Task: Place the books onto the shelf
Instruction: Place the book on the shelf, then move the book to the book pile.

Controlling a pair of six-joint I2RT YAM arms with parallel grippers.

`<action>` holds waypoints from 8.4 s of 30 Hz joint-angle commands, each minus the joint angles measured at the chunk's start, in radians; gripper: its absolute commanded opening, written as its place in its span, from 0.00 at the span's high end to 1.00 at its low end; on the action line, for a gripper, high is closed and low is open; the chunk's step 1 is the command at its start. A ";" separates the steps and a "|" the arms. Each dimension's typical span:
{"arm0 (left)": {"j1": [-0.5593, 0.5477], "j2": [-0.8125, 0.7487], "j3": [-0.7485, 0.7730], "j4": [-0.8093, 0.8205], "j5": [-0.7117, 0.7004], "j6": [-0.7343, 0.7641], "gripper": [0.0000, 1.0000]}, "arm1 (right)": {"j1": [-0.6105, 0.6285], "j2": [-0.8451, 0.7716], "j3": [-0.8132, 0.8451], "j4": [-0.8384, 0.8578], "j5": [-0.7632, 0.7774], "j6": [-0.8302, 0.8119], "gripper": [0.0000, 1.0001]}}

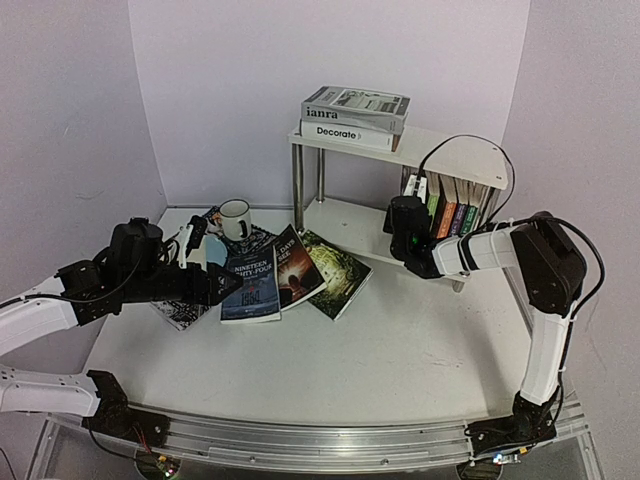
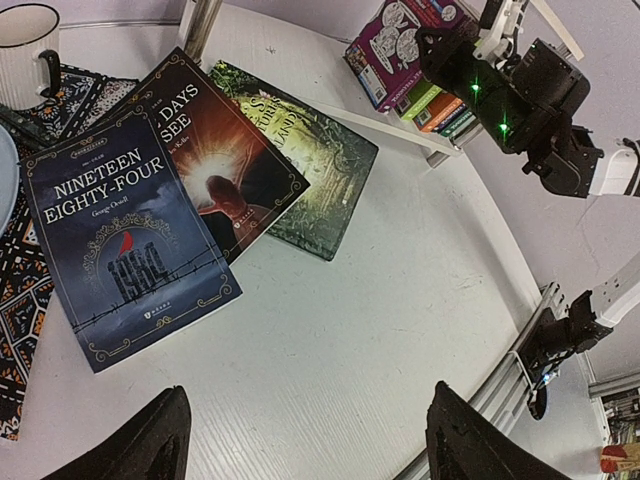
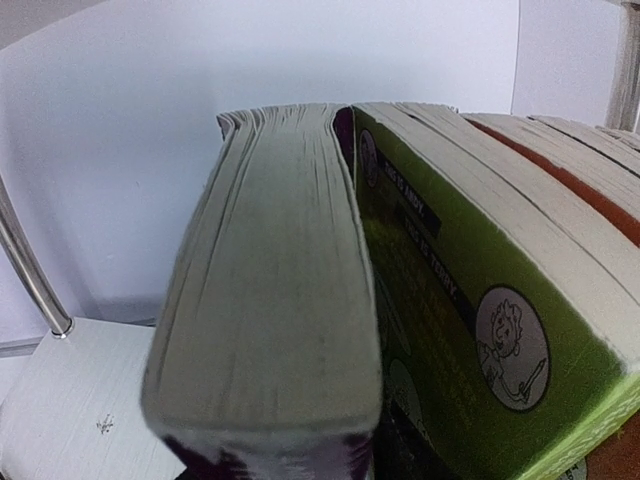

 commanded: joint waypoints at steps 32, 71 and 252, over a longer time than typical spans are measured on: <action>0.000 0.002 0.000 0.038 -0.009 0.018 0.18 | 0.205 -0.220 -0.136 -0.050 0.172 0.084 0.42; 0.209 0.327 -0.112 0.327 0.093 -0.149 0.18 | 0.441 -0.070 -0.096 -0.449 -0.591 0.603 0.22; 0.242 0.302 -0.094 0.364 0.338 0.088 0.03 | 0.372 -0.466 -0.338 -1.036 -0.789 0.381 0.31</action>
